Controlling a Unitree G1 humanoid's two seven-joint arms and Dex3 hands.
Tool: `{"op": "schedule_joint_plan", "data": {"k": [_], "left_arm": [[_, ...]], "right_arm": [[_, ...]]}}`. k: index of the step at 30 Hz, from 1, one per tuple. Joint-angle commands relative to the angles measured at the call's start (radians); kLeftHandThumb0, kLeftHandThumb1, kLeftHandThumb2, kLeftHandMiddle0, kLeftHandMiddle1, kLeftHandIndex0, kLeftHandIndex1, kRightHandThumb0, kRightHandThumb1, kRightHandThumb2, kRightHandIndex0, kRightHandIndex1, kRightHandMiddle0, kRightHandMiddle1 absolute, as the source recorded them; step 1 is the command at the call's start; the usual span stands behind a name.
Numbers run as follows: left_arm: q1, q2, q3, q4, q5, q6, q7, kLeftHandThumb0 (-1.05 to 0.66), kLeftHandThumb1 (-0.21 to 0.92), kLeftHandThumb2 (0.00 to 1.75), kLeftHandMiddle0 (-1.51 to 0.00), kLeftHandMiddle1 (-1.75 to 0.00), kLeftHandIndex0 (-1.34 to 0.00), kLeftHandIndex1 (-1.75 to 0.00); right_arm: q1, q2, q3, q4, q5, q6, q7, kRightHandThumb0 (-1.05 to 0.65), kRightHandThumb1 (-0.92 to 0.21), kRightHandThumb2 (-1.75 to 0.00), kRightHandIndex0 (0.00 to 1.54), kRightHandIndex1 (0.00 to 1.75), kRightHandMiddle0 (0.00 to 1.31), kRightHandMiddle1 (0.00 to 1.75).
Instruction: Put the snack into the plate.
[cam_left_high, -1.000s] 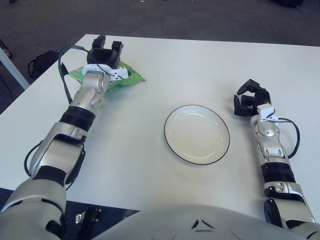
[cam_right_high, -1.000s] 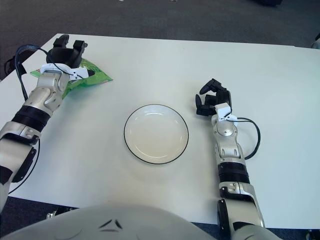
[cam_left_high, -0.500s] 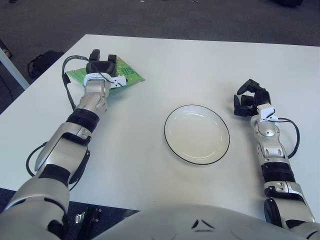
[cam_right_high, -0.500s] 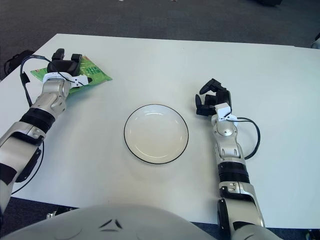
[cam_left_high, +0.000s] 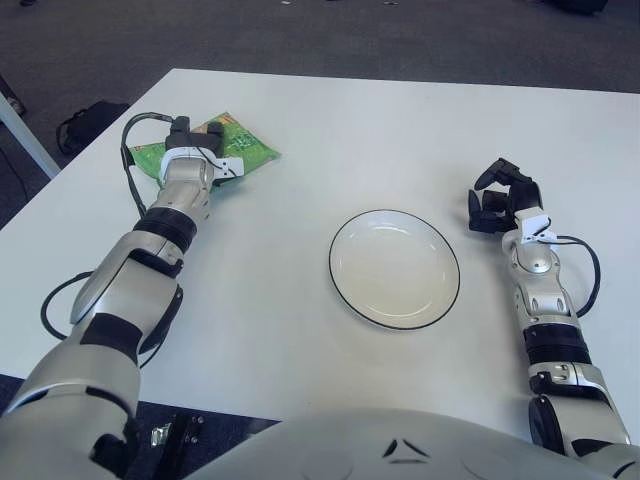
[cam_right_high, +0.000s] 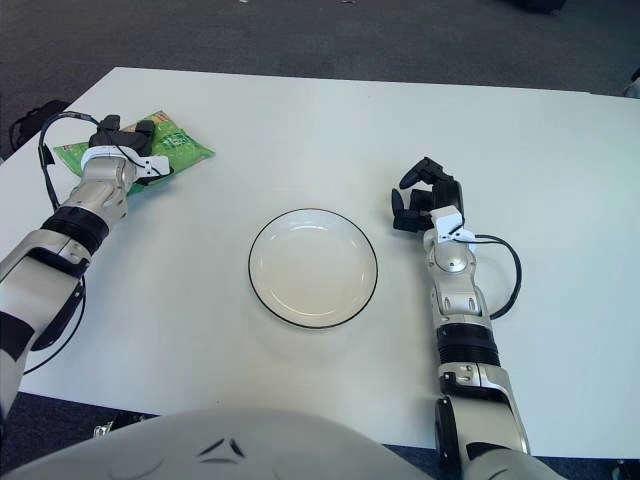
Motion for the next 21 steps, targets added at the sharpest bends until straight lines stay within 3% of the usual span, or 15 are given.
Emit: {"op": "schedule_joint_plan", "data": {"k": [1, 17, 18, 21], "left_arm": [[0.001, 0.004, -0.007, 0.015, -0.028, -0.022, -0.040, -1.05, 0.92, 0.74, 0.00, 0.00, 0.00, -0.09], [0.060, 0.024, 0.009, -0.056, -0.102, -0.004, -0.072, -1.05, 0.92, 0.79, 0.00, 0.00, 0.00, -0.17], [0.063, 0.023, 0.011, -0.059, -0.105, 0.003, -0.066, -1.05, 0.92, 0.76, 0.00, -0.20, 0.00, -0.23], [0.077, 0.013, 0.019, -0.055, -0.113, 0.021, -0.025, -1.05, 0.92, 0.71, 0.00, -0.50, 0.00, -0.32]], "right_arm": [[0.059, 0.014, 0.004, 0.052, -0.002, 0.060, 0.013, -0.52, -0.23, -1.42, 1.29, 1.75, 0.69, 1.75], [0.064, 0.017, 0.001, 0.033, 0.006, 0.076, 0.016, -0.51, -0.24, -1.41, 1.29, 1.75, 0.68, 1.75], [0.064, 0.016, 0.001, 0.033, 0.005, 0.076, 0.017, -0.51, -0.24, -1.41, 1.29, 1.75, 0.68, 1.75], [0.065, 0.014, 0.003, 0.032, 0.004, 0.076, 0.019, -0.51, -0.24, -1.41, 1.30, 1.75, 0.68, 1.75]]}}
